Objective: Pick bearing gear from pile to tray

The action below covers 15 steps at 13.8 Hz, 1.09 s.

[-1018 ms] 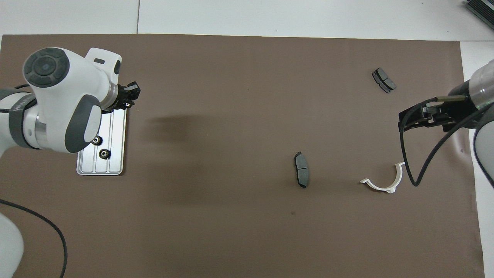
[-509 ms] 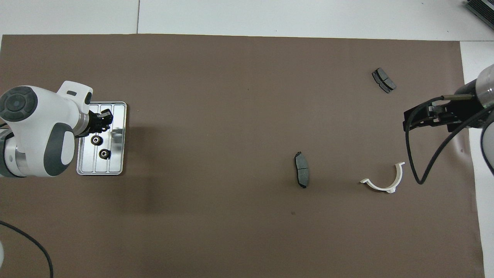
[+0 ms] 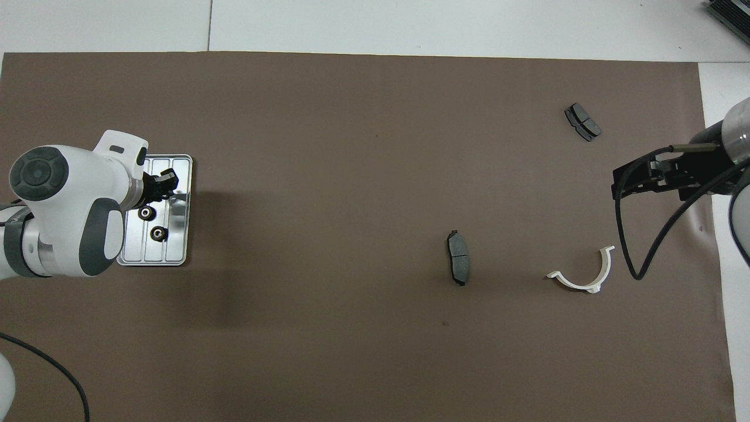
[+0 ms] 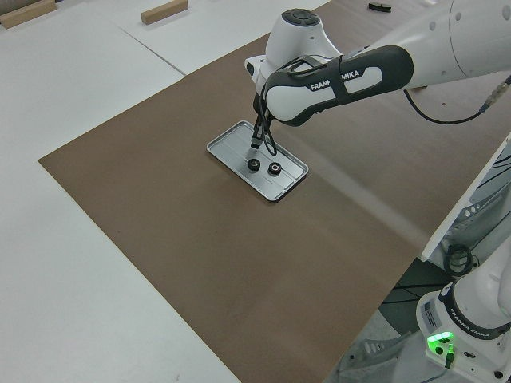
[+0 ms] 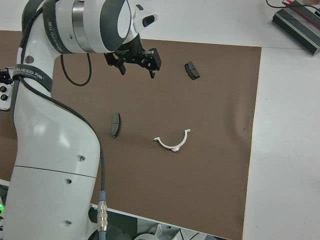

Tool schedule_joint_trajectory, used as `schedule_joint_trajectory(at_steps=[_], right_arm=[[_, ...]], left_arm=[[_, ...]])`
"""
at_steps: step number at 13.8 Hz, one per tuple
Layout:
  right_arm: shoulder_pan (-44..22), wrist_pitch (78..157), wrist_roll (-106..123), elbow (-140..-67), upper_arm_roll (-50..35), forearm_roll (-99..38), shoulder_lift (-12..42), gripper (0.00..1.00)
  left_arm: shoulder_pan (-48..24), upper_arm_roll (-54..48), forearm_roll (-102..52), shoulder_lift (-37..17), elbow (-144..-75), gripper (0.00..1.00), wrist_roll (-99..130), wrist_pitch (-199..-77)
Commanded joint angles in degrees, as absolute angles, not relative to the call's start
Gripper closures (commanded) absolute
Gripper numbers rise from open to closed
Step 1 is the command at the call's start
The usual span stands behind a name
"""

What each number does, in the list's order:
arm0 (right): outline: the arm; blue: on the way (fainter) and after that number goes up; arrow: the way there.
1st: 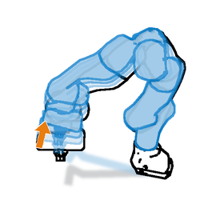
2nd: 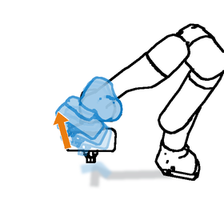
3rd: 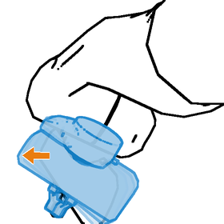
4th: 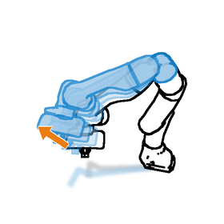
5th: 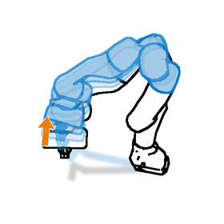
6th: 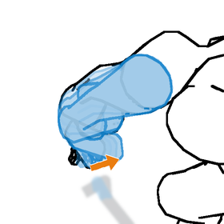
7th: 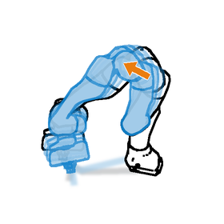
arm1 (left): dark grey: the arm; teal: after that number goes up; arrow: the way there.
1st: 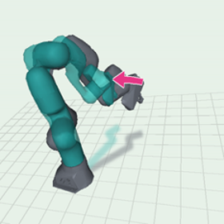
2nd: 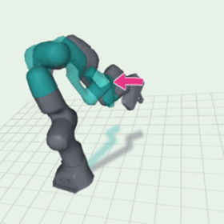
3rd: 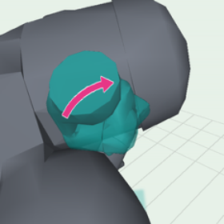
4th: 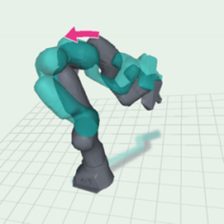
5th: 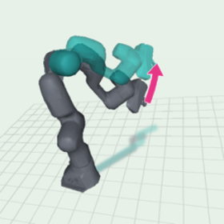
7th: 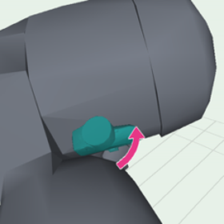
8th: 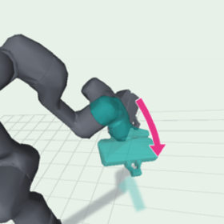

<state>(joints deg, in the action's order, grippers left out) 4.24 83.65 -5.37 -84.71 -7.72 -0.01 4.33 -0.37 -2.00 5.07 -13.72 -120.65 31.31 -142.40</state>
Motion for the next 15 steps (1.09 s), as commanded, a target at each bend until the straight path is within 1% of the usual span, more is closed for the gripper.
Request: schedule_joint_trajectory(at_steps=[1, 2, 3, 5, 7, 10, 13, 15], right_arm=[[5.62, 85.08, -5.36, -86.57, -8.09, -1.41, 2.90, 0.00], [5.62, 85.08, -5.27, -86.57, -8.09, -1.41, 2.90, 0.00], [5.54, 85.08, -5.19, -86.57, -8.09, -1.41, 2.90, 0.00], [5.54, 85.08, -5.19, -86.57, -8.09, -1.41, 2.90, 0.00], [5.45, 85.08, -5.19, -86.57, -8.09, -1.41, 2.90, 0.00], [5.27, 85.08, -5.62, -86.57, -8.09, -1.41, 2.90, 0.00], [6.41, 85.08, -5.10, -86.57, -8.09, -1.41, 2.90, 0.00], [6.50, 85.08, -5.18, -86.49, -8.09, -1.41, 2.90, 0.00]], left_arm=[[-0.09, -2.11, 4.75, -13.71, -121.38, 0.09, 31.47, -144.49], [-0.52, -2.11, 4.75, -13.71, -120.59, 0.00, 31.38, -144.14], [-0.61, -2.20, 4.75, -13.28, -119.45, 0.00, 31.38, -143.44], [-0.61, -2.37, 4.83, -11.18, -116.82, 0.00, 30.59, -137.93], [-0.62, -2.46, 4.75, -8.80, -114.44, 0.00, 24.30, -131.61], [-0.88, -2.64, 4.75, -5.20, -112.95, 0.00, 12.09, -125.36], [-0.88, -3.25, 4.75, -3.61, -107.07, 0.00, -0.67, -112.11], [-0.88, -4.04, 3.26, -1.07, -104.25, 0.00, -1.14, -104.36]])
